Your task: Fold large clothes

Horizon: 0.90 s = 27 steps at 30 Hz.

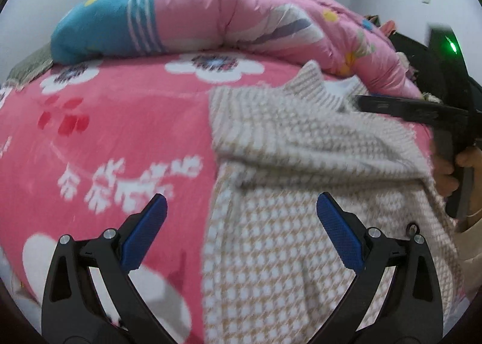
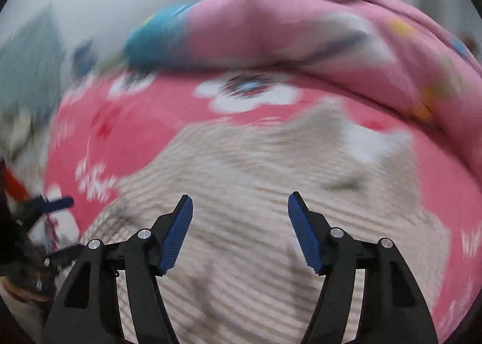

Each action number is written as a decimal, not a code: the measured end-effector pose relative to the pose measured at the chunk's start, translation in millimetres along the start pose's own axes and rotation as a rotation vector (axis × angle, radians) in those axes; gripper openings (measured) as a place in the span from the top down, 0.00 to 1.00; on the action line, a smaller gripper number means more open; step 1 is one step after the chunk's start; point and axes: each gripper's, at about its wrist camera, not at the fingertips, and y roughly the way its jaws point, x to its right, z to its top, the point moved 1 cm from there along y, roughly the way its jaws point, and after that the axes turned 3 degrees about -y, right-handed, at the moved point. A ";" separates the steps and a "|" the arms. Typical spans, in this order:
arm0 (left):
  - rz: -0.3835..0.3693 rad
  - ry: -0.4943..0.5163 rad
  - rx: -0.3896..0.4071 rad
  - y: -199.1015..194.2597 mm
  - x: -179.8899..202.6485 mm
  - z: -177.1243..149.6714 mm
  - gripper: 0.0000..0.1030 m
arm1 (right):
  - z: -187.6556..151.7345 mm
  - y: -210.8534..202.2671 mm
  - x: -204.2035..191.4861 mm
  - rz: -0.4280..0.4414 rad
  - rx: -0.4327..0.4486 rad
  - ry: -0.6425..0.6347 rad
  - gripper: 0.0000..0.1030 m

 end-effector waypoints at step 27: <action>0.058 0.045 -0.137 123.6 2.4 77.1 0.92 | -71.6 -12.6 225.4 -0.155 -0.095 0.456 0.75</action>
